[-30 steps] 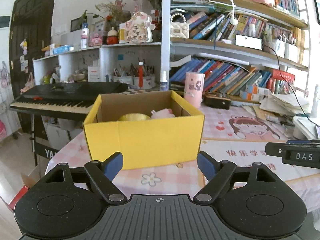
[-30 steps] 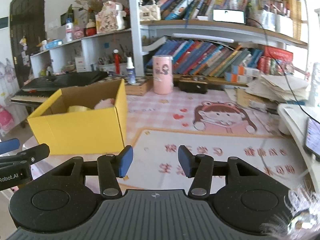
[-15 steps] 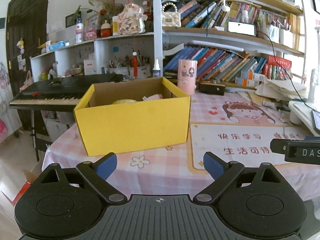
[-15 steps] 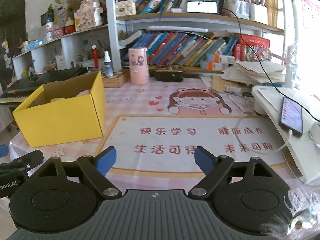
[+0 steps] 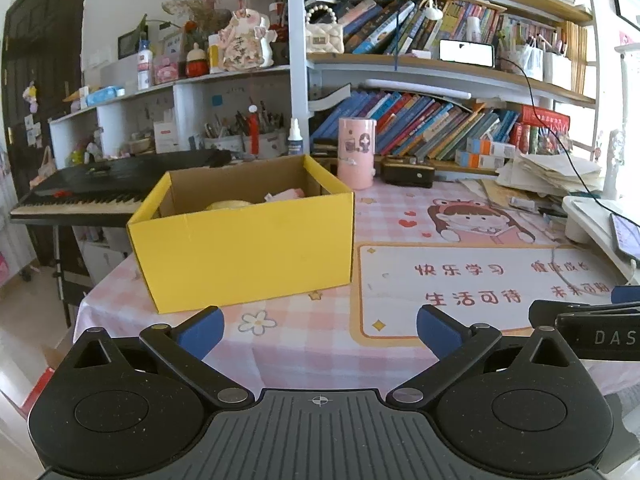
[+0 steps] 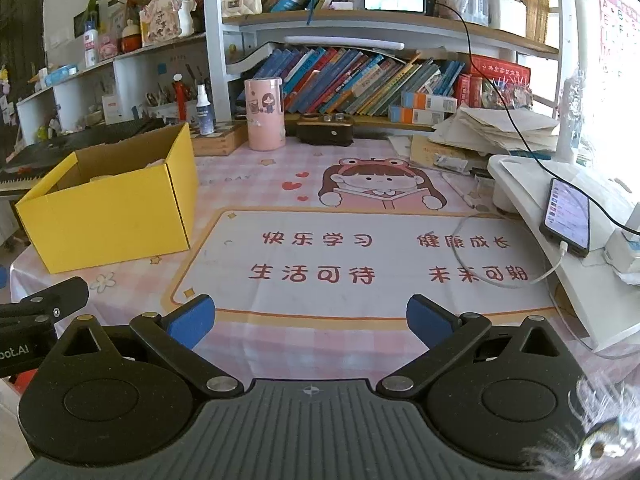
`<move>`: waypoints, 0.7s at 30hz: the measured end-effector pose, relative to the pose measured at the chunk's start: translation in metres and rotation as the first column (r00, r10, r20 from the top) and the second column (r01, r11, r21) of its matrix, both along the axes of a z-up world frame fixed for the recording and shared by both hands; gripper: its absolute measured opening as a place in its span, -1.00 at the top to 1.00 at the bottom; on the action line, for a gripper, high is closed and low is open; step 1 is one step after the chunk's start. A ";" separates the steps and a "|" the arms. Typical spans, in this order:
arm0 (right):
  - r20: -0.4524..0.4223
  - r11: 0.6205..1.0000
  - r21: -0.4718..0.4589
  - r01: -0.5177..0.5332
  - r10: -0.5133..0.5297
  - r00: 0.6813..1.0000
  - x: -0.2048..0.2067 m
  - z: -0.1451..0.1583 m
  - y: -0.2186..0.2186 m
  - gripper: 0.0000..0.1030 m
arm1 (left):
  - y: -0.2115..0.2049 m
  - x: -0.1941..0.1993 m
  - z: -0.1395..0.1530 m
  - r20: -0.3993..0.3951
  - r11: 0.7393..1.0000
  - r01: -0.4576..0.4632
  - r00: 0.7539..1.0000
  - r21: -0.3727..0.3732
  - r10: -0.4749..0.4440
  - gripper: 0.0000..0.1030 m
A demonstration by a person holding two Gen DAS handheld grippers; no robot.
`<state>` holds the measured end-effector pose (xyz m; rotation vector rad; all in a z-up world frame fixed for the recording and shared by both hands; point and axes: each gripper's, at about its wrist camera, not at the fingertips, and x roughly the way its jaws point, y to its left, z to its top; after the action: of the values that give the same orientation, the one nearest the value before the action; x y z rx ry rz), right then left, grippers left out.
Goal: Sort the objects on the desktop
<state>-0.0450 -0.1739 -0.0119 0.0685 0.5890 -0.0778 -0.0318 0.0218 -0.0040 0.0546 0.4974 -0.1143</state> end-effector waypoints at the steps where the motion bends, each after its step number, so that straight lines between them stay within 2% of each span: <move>1: -0.001 1.000 0.001 0.001 -0.001 1.000 0.000 0.000 -0.001 -1.00 | 0.000 0.000 -0.001 -0.004 1.000 -0.001 1.000 -0.001 0.001 -1.00; 21: -0.017 1.000 0.002 0.023 -0.023 1.000 -0.002 0.000 -0.006 -1.00 | -0.006 0.003 -0.005 -0.053 1.000 0.014 0.998 0.002 -0.014 -1.00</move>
<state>-0.0471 -0.1796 -0.0121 0.0766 0.6055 -0.0998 -0.0283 0.0157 -0.0087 0.0576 0.5503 -0.1294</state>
